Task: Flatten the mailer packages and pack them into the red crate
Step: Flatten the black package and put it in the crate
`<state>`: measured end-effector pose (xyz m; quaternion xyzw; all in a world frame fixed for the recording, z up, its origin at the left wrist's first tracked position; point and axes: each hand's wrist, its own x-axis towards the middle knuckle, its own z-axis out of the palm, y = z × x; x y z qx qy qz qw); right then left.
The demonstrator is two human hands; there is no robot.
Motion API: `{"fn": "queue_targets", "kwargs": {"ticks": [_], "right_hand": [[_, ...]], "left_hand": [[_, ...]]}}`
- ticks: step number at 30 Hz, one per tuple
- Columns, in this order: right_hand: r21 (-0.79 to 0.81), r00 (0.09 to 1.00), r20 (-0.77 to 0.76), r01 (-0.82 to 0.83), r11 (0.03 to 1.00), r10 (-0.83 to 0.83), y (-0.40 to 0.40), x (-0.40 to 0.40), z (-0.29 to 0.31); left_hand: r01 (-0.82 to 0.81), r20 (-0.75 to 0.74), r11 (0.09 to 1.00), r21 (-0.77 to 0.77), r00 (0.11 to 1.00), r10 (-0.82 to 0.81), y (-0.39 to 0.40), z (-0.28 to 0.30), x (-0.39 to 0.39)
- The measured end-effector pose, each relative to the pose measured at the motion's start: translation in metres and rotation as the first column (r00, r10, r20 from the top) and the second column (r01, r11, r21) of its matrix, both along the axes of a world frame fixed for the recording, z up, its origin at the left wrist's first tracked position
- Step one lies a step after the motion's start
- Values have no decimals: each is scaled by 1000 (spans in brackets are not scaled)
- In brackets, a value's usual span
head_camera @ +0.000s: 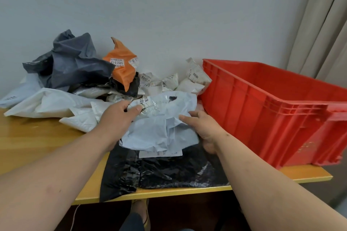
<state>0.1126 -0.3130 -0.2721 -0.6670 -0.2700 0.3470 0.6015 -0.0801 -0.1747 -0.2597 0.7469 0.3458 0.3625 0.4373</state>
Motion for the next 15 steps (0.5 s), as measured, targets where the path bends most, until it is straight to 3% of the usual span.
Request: {"fn": "queue_targets", "kwargs": {"ticks": [5,7,9,13,15], "right_hand": [[-37,987,72,146,989,-143,-14,11,2],[-108,995,10,95,990,-95,-19,9,4],[-136,997,-80,-32,990,21,-17,-2,5],[114,936,-325,-103,988,135,-1,-8,4],[142,922,-345,-134,981,176,0,-5,6]], "left_hand": [[-93,136,988,-125,985,110,13,5,-6],[-109,160,984,-141,978,131,13,5,-6],[-108,121,992,-72,986,116,11,0,-2],[-161,31,977,139,987,158,-1,-3,7],[-213,30,963,165,977,211,-2,-1,7]]}}
